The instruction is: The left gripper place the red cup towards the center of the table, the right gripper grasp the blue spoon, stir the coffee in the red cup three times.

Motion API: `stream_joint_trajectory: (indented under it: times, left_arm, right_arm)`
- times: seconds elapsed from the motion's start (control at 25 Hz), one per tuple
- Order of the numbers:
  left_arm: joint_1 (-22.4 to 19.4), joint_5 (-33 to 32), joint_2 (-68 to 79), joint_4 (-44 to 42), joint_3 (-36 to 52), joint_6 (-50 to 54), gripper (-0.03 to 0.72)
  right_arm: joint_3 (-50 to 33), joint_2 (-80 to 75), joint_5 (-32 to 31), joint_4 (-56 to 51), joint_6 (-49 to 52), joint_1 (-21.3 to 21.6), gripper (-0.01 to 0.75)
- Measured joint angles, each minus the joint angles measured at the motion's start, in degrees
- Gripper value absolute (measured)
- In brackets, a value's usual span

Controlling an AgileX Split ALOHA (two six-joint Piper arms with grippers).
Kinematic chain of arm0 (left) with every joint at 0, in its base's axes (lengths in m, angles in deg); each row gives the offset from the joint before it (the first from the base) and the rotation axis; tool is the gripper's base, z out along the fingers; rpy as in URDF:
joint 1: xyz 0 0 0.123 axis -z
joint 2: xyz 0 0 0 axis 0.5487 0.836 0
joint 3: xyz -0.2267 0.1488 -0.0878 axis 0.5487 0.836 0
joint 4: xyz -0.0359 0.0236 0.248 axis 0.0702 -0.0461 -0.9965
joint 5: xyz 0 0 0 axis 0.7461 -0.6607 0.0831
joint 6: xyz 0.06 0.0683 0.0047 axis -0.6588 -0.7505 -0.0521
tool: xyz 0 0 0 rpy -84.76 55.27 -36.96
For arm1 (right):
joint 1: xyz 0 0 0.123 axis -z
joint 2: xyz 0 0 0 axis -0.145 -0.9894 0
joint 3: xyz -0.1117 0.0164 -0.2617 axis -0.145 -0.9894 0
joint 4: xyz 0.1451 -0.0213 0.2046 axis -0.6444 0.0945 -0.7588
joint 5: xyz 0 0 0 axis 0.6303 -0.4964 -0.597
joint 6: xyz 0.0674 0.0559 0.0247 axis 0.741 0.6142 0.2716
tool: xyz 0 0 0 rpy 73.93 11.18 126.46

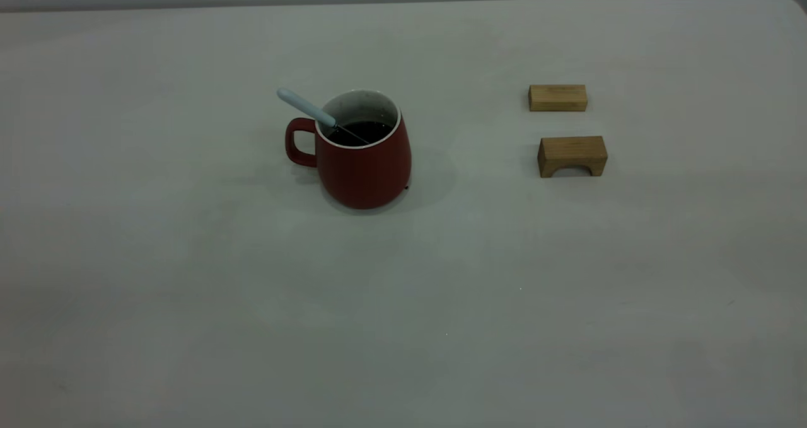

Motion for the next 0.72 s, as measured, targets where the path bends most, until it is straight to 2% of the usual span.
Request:
stream_joint_trajectory:
  times: [0.72]
  left_arm:
    - [0.00, 0.00, 0.00, 0.00, 0.00, 0.00, 0.243]
  right_arm:
    - [0.00, 2.58, -0.22, -0.11, 0.00, 0.79, 0.334]
